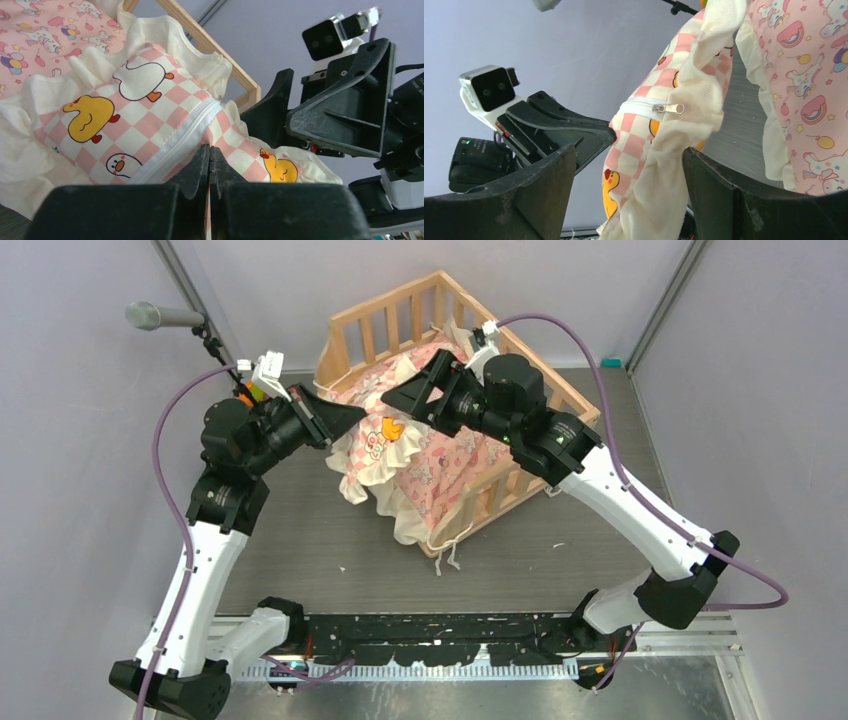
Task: Set up the pet bed
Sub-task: Place the pillow on the mattress.
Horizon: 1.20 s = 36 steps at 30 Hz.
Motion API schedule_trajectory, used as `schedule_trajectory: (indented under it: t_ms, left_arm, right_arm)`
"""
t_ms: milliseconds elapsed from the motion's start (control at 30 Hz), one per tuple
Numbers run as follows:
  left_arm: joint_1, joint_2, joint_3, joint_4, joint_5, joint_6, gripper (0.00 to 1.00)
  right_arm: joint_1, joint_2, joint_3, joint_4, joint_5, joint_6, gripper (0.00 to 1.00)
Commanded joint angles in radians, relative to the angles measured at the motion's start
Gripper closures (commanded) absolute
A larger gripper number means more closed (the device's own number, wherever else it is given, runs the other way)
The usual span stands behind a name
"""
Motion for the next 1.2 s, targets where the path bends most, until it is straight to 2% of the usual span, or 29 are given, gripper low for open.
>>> schedule_trajectory:
  t_ms: [0,100,200,333,433,467,533,600,667,733,800,933,1100,1167]
  left_arm:
    - [-0.019,-0.010,0.012,0.090,0.030,0.024,1.00]
    - [-0.026,-0.006,0.013,0.098,0.027,0.027,1.00]
    - [-0.031,-0.002,0.009,0.105,0.024,0.029,1.00]
    - [-0.031,-0.006,-0.001,0.113,0.022,0.028,1.00]
    - [-0.031,-0.017,-0.011,0.126,0.010,0.024,1.00]
    - [-0.031,-0.021,-0.015,0.131,0.007,0.023,1.00]
    - [-0.031,-0.023,-0.018,0.133,0.006,0.023,0.92]
    - [-0.031,-0.023,-0.007,0.114,0.000,0.037,0.70]
    - [-0.029,-0.023,0.014,0.076,-0.014,0.063,0.56]
    - [-0.029,-0.022,0.042,0.033,-0.025,0.081,0.47]
    - [-0.029,-0.023,0.066,0.011,-0.036,0.079,0.41]
    - [-0.029,-0.012,0.103,-0.014,-0.058,0.047,0.38]
    - [-0.029,0.062,0.186,-0.093,-0.038,0.040,0.27]
    - [-0.029,0.091,0.210,-0.097,-0.011,0.038,0.21]
  right_arm:
    - [-0.003,0.037,0.010,0.050,-0.086,0.026,0.18]
    - [-0.003,0.048,0.002,0.050,-0.093,0.024,0.21]
    - [-0.002,0.046,-0.007,0.074,-0.110,0.020,0.34]
    - [-0.003,0.028,-0.031,0.112,-0.105,-0.015,0.64]
    - [-0.005,0.011,-0.053,0.131,-0.090,-0.046,0.93]
    - [-0.006,0.008,-0.056,0.131,-0.084,-0.064,0.99]
    - [-0.009,-0.004,-0.062,0.126,-0.060,-0.118,1.00]
    - [-0.013,-0.020,-0.053,0.089,-0.022,-0.214,1.00]
    - [-0.013,-0.042,-0.047,0.046,0.027,-0.365,1.00]
    - [-0.014,-0.072,-0.067,0.022,0.119,-0.551,1.00]
    - [-0.014,-0.102,-0.109,0.038,0.176,-0.715,1.00]
    - [-0.014,-0.136,-0.182,0.123,0.168,-1.036,1.00]
    - [-0.013,-0.169,-0.264,0.216,0.077,-1.441,1.00]
    - [-0.012,-0.187,-0.298,0.226,-0.011,-1.619,1.00]
